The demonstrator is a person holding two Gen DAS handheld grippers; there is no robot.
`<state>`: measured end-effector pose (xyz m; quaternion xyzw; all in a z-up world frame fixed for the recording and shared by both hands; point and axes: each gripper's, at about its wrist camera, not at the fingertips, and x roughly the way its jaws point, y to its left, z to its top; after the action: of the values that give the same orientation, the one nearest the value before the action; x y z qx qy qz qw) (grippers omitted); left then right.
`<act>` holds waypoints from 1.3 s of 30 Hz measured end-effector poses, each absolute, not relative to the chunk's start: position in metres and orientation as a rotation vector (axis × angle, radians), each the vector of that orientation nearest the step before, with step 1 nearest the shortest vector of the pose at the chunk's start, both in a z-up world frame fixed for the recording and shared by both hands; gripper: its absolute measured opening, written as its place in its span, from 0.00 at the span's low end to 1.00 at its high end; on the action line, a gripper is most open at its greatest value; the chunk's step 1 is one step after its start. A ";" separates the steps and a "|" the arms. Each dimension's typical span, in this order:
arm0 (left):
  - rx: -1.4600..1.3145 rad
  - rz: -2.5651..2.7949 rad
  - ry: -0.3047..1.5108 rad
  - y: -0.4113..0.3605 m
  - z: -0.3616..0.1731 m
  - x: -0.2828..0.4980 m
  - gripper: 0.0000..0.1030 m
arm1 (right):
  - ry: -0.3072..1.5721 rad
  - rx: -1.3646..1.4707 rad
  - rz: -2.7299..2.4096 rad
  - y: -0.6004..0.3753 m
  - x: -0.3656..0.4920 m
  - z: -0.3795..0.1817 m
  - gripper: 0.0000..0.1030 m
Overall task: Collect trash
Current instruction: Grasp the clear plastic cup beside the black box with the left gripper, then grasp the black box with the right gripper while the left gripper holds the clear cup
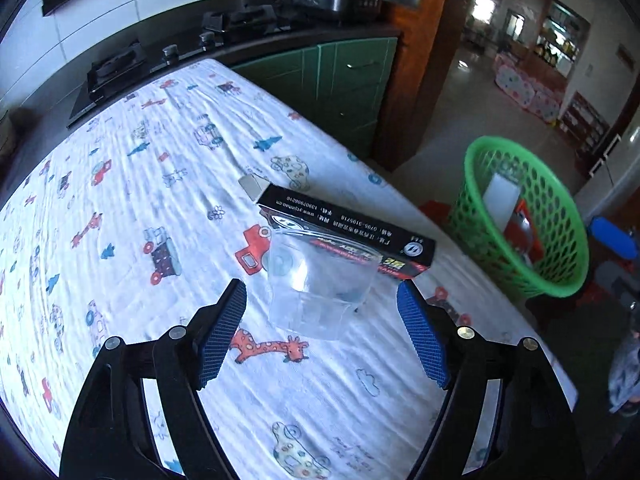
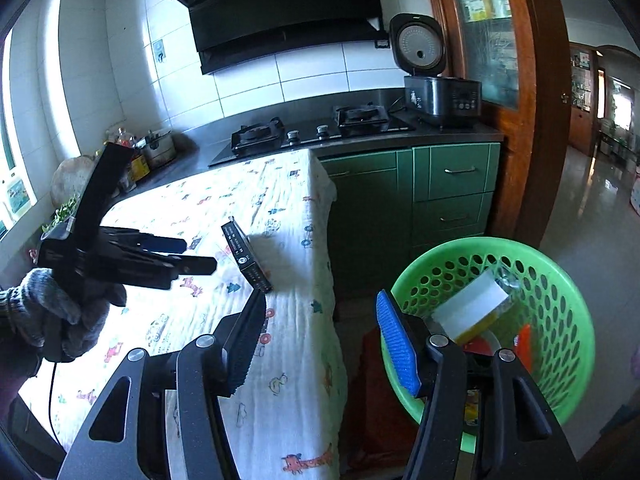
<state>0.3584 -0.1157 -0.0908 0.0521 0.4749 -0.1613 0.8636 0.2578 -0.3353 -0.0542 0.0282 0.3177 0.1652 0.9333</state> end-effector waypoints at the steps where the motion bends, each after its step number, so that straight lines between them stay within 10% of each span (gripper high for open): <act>1: 0.119 -0.338 0.999 -0.116 -0.094 0.360 0.75 | 0.655 0.054 0.339 -0.334 0.260 -0.055 0.55; 12: 0.131 -0.375 1.000 -0.121 -0.109 0.375 0.58 | 0.695 0.028 0.347 -0.321 0.279 -0.067 0.56; 39: 0.022 -0.272 0.884 -0.018 -0.042 0.327 0.56 | 0.777 -0.182 0.497 -0.205 0.354 -0.086 0.49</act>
<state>0.3266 -0.0182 -0.0419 0.0106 0.4266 -0.1312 0.8948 0.3535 -0.2047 -0.0865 -0.0875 0.3744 0.2392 0.8916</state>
